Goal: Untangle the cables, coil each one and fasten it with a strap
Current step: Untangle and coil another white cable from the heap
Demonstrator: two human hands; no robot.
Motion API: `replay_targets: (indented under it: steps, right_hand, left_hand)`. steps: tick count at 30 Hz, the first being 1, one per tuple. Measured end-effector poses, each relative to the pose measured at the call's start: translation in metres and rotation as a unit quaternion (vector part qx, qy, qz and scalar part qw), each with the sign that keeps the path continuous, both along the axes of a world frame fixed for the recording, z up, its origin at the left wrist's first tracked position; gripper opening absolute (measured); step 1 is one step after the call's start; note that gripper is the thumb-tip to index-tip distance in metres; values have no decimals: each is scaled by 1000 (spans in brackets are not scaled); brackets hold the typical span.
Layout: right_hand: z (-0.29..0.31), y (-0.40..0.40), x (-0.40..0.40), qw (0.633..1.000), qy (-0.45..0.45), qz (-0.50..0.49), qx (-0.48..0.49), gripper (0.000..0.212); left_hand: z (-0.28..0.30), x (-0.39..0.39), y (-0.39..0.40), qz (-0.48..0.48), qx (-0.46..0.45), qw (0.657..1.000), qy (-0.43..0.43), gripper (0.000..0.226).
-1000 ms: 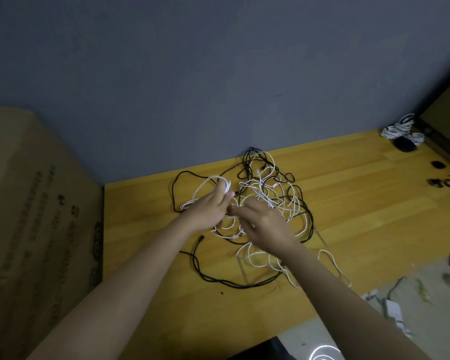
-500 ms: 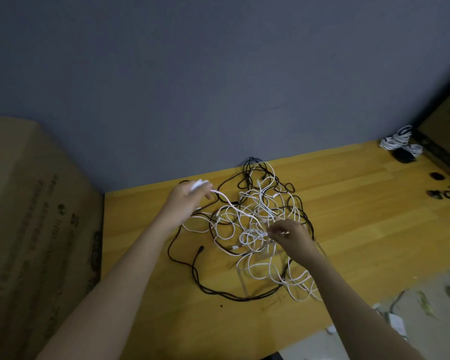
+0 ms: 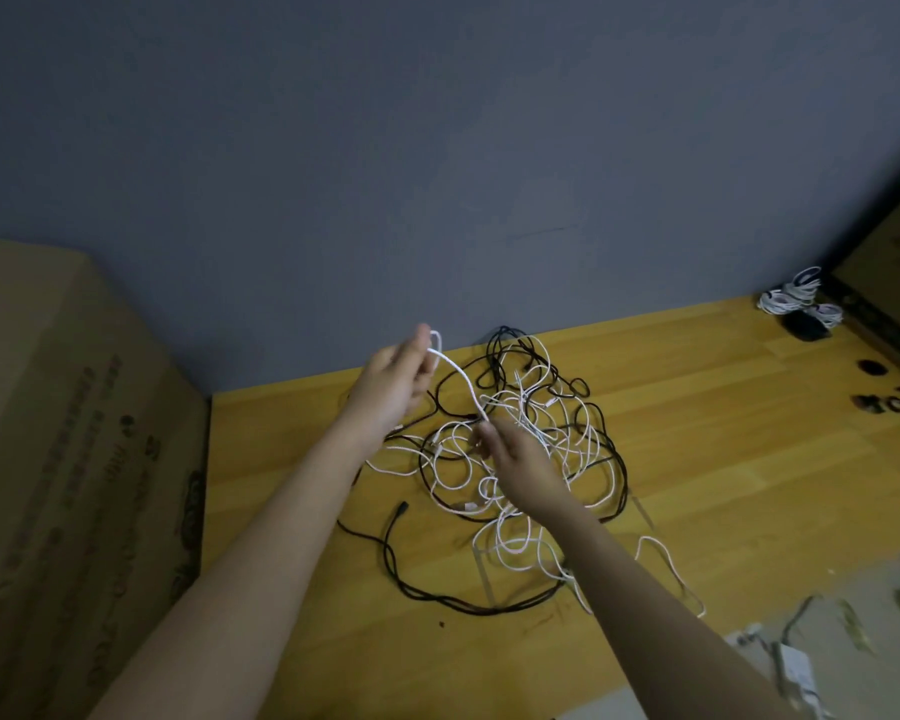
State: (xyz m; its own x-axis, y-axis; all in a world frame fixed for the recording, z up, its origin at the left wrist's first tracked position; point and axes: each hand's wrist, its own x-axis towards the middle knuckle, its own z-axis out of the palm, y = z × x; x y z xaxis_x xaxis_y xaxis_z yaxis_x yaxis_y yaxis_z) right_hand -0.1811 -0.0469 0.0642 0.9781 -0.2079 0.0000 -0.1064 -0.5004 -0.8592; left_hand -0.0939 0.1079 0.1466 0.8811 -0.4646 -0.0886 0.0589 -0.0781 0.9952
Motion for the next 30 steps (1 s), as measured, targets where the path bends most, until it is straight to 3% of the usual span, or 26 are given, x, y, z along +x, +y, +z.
replay_targets:
  steps: [3, 7, 9, 13, 15, 18, 21, 25, 28, 30]
  right_hand:
    - [13, -11, 4, 995, -51, -87, -1, 26]
    - [53, -19, 22, 962, -170, -207, -43, 32]
    - [64, -20, 31, 959, -170, -218, -64, 36]
    - [40, -8, 36, 994, -13, -56, -92, 30]
    - [17, 2, 26, 997, 22, 21, -66, 23]
    - [-13, 13, 6, 995, 68, 62, -47, 25]
    - [-31, 23, -11, 970, 89, 142, -177, 47]
    - [-31, 32, -20, 903, 70, 197, -376, 29]
    - [-31, 33, -23, 869, -105, 189, -445, 23]
    - [-33, 30, -20, 856, -205, 163, -445, 21]
  left_hand:
    - [-8, 3, 13, -5, -2, 1000, 1, 43]
    - [-13, -7, 17, -144, 18, 989, 2, 47]
    - [-9, -13, 15, -202, -16, 979, 24, 48]
    - [5, -19, 9, -212, -134, 967, 48, 39]
    - [6, -15, 6, -169, -145, 974, 48, 32]
    - [-6, -11, 3, -108, -134, 983, 62, 27]
    - [-18, -13, 1, -71, -128, 985, 95, 23]
    - [-30, -13, -10, -10, 10, 1000, 0, 17]
    - [-45, -9, -13, -51, 139, 984, -102, 13]
    - [-53, -7, -10, -105, 264, 945, -162, 14]
